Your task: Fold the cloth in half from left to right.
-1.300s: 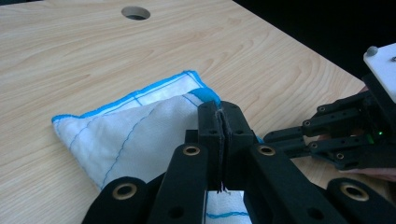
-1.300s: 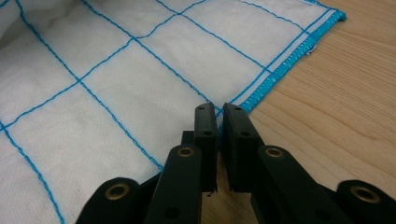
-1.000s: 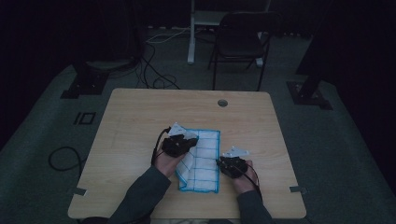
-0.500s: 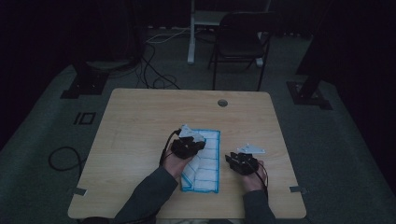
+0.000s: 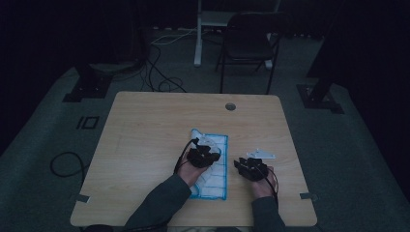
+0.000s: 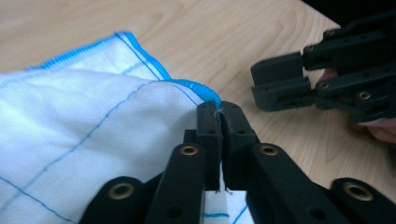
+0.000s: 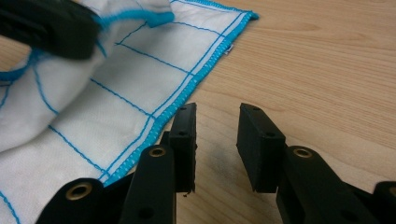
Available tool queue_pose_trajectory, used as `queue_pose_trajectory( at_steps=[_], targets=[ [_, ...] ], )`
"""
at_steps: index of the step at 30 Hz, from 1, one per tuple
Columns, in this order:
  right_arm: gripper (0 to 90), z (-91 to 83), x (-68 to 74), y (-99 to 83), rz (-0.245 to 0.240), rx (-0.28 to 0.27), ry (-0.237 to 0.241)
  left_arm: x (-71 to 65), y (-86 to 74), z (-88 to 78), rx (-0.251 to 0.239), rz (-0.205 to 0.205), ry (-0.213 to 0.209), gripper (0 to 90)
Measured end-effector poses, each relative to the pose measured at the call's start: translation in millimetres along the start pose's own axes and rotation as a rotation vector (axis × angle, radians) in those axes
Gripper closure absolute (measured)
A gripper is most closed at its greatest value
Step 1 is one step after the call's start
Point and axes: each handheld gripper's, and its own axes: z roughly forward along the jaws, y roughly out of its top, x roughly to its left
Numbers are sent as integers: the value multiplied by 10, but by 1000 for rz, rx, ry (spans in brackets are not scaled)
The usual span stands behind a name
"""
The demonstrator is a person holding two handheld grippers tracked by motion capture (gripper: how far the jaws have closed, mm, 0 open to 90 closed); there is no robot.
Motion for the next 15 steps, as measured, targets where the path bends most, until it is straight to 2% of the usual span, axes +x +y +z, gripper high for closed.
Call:
queue_pose_trajectory(
  at_steps=[5, 9, 12, 15],
  targets=[
    [678, 0, 0, -1, -4, 1, 0, -10, -18, -40, -1, 6, -10, 703],
    [677, -2, 1, -2, -3, 2, 0, -17, -14, -157, -21, -1, -24, 679],
    [676, 2, 7, -2, -7, 2, 0, -18, -29, -250, -36, 6, -19, 672],
    [675, -2, 1, -3, -5, 1, 0, 23, -76, -361, -49, -4, 2, 672]
  ],
)
